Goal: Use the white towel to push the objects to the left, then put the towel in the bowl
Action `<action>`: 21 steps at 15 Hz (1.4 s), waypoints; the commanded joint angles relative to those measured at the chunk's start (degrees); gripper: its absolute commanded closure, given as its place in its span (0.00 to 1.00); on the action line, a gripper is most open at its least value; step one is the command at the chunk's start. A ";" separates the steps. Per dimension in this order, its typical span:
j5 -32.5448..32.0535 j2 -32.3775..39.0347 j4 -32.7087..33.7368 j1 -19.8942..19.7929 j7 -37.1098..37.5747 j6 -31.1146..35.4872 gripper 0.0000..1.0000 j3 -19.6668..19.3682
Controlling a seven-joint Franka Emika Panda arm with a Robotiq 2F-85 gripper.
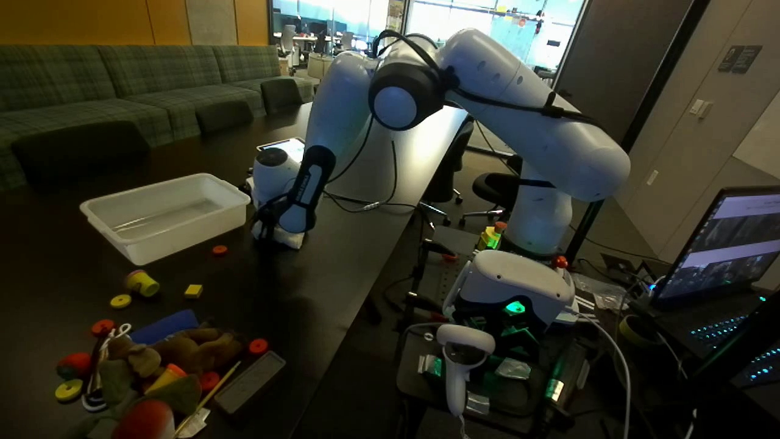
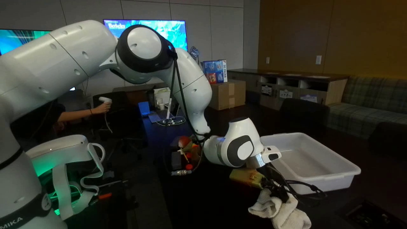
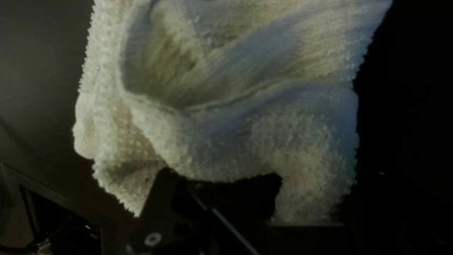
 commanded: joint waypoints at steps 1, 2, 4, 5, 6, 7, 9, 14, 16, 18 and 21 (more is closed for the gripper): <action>1.75 5.73 12.29 -0.03 6.79 -7.38 0.89 1.53; 1.58 6.53 14.60 -0.09 8.28 -9.18 0.89 2.14; 0.88 8.06 18.45 0.26 10.67 -11.56 0.90 3.04; 0.58 9.38 20.69 0.56 11.77 -12.24 0.90 3.26; 0.35 9.63 21.88 0.69 12.30 -12.84 0.90 3.61; 0.12 10.75 23.75 1.02 13.10 -13.20 0.89 3.59; -0.10 12.28 26.74 1.46 14.09 -13.69 0.89 3.78; -0.14 13.70 30.58 2.56 14.51 -13.93 0.90 5.61; -0.05 13.33 30.63 3.45 14.55 -13.53 0.90 6.68; 0.19 11.97 29.64 4.63 14.41 -13.35 0.90 8.29; 0.32 10.46 27.93 8.18 16.99 -11.98 0.90 9.02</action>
